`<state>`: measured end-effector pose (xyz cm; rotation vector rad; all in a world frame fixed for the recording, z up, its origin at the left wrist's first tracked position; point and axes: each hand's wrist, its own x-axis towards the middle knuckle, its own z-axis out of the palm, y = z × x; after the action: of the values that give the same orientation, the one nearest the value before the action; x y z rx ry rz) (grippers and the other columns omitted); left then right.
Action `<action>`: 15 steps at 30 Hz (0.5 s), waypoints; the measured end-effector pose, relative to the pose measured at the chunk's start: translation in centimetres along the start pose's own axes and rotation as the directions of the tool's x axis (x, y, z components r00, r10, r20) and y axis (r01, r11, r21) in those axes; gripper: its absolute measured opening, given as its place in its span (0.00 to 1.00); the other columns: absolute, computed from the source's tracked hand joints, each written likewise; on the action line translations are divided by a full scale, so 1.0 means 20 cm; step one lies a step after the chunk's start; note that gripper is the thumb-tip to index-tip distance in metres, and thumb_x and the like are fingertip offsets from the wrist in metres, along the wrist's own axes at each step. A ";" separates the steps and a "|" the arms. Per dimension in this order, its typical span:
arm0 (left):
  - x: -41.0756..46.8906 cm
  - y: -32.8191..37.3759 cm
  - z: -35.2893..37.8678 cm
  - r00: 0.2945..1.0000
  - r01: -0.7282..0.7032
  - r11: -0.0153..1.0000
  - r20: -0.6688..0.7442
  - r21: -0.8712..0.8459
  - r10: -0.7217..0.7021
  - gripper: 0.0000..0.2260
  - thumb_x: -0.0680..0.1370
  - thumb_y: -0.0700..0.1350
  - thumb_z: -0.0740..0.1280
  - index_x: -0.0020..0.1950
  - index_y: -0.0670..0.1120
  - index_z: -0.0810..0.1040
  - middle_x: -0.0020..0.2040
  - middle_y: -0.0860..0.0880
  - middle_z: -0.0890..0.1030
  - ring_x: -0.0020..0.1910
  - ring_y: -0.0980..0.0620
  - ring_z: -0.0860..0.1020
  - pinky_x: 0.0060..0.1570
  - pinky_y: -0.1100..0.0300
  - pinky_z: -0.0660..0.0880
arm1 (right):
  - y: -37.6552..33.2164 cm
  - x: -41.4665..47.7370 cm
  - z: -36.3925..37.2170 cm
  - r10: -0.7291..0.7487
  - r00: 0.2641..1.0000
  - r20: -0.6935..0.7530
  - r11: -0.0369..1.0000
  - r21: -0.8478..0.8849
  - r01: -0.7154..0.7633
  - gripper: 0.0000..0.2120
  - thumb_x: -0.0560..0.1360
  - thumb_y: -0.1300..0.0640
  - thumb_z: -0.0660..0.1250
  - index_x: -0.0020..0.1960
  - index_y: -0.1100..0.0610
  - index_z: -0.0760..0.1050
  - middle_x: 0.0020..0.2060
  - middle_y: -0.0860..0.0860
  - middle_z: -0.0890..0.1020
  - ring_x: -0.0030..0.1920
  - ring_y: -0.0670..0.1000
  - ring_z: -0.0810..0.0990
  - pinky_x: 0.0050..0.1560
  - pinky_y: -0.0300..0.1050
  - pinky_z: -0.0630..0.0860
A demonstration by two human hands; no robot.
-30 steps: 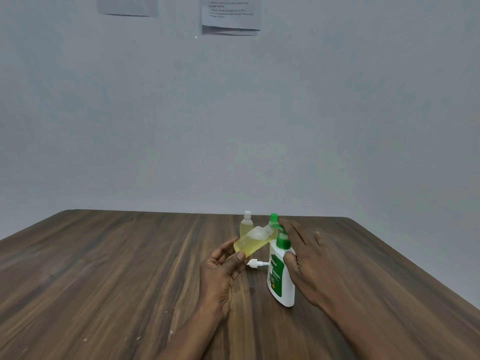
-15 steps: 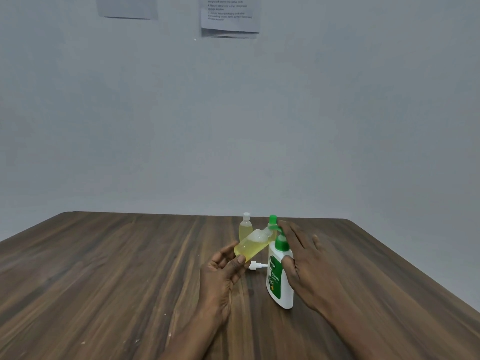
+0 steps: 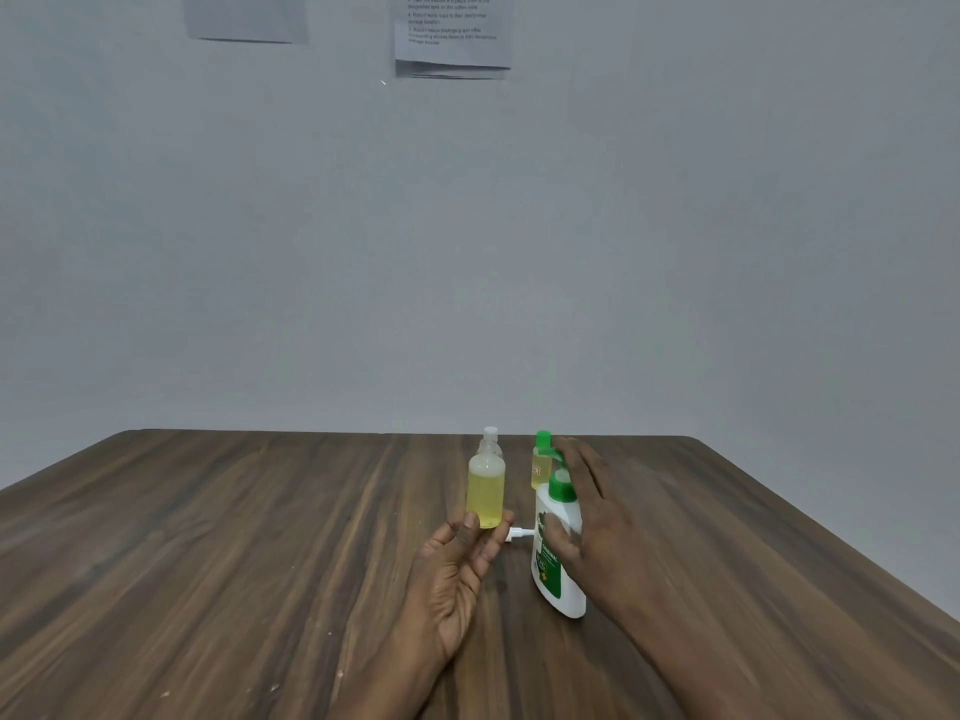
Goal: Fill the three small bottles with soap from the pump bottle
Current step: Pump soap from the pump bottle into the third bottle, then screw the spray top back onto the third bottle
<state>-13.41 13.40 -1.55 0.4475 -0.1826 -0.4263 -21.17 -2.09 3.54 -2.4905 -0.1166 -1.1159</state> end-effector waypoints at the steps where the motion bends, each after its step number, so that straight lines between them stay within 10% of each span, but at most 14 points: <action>1: 0.00 0.00 0.00 1.000 0.006 1.000 0.006 -0.012 -0.006 0.20 0.73 0.33 0.67 0.64 0.27 0.73 0.63 0.30 0.79 0.53 0.36 0.85 0.44 0.53 0.85 | 0.01 0.00 0.01 0.002 1.000 0.002 1.000 0.005 -0.002 0.37 0.71 0.60 0.69 0.76 0.51 0.56 0.73 0.43 0.61 0.70 0.42 0.64 0.67 0.29 0.59; 11: 0.00 0.01 0.00 0.998 -0.018 1.000 0.058 0.007 0.018 0.22 0.72 0.32 0.68 0.66 0.34 0.72 0.59 0.31 0.81 0.54 0.34 0.84 0.45 0.51 0.84 | 0.05 -0.01 0.04 0.013 1.000 -0.027 1.000 -0.017 -0.014 0.44 0.71 0.56 0.70 0.75 0.40 0.45 0.74 0.36 0.55 0.70 0.36 0.60 0.65 0.30 0.60; 15: 0.00 0.02 0.01 0.996 -0.060 0.997 0.073 0.038 0.058 0.22 0.73 0.32 0.67 0.67 0.34 0.73 0.61 0.31 0.80 0.57 0.34 0.83 0.51 0.48 0.84 | 0.06 -0.05 0.13 0.233 0.971 -0.058 0.941 0.267 -0.210 0.45 0.70 0.55 0.72 0.77 0.49 0.47 0.71 0.40 0.64 0.70 0.38 0.63 0.68 0.31 0.59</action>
<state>-13.33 13.66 -1.20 0.4653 -0.2737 -0.3815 -19.82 -2.13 0.80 -2.1581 0.0418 -1.0421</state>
